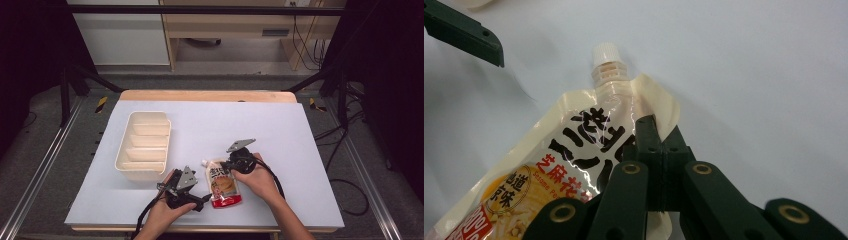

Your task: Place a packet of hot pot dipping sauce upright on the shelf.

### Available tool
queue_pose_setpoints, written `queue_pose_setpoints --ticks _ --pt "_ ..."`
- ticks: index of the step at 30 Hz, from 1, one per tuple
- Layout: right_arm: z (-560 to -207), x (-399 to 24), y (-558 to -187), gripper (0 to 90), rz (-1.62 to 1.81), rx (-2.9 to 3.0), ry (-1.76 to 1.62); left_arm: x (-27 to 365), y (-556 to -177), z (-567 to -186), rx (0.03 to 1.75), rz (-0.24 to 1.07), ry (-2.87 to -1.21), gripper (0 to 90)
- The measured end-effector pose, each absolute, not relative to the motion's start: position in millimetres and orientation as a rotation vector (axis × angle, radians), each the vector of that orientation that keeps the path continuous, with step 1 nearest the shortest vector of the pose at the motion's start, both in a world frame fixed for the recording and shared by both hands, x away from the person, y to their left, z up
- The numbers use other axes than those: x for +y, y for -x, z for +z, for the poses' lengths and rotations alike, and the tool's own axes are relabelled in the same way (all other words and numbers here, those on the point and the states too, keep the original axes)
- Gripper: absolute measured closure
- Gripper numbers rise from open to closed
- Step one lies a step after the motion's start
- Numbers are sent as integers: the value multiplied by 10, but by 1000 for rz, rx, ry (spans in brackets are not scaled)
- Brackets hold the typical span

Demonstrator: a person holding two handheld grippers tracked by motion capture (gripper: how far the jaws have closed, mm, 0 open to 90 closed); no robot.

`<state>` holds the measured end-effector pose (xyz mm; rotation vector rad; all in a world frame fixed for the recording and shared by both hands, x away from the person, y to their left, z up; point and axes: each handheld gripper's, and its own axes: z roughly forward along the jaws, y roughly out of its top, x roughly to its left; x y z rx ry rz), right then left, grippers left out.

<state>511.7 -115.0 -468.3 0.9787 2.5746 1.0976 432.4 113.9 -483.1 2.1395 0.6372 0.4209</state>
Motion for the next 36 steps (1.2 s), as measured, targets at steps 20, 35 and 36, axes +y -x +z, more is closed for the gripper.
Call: queue_pose_setpoints --ticks 20,35,36 --pt "-4278 -1182 -5208 900 1144 2480 -871 1268 -4581 -4337 603 502 -2189 61" --pt "-4035 -1182 -5181 900 1194 2438 -809 1309 -4851 -4071 542 482 -2295 65" --pt "-4019 -1187 -5180 900 1194 2433 -807 1310 -4869 -4046 537 487 -2303 65"
